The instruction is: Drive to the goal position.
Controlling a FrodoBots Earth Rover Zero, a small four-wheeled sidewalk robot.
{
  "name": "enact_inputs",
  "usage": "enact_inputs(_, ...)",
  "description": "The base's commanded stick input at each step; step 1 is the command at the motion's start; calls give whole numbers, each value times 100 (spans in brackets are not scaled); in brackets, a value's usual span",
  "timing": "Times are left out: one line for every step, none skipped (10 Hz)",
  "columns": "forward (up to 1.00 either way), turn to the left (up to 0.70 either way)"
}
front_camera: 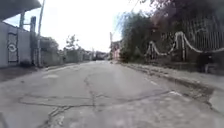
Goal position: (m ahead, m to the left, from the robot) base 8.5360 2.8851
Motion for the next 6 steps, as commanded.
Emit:
enact_inputs(85, 0)
enact_inputs(85, 0)
enact_inputs(85, 0)
enact_inputs(85, 0)
enact_inputs(85, 0)
enact_inputs(85, 0)
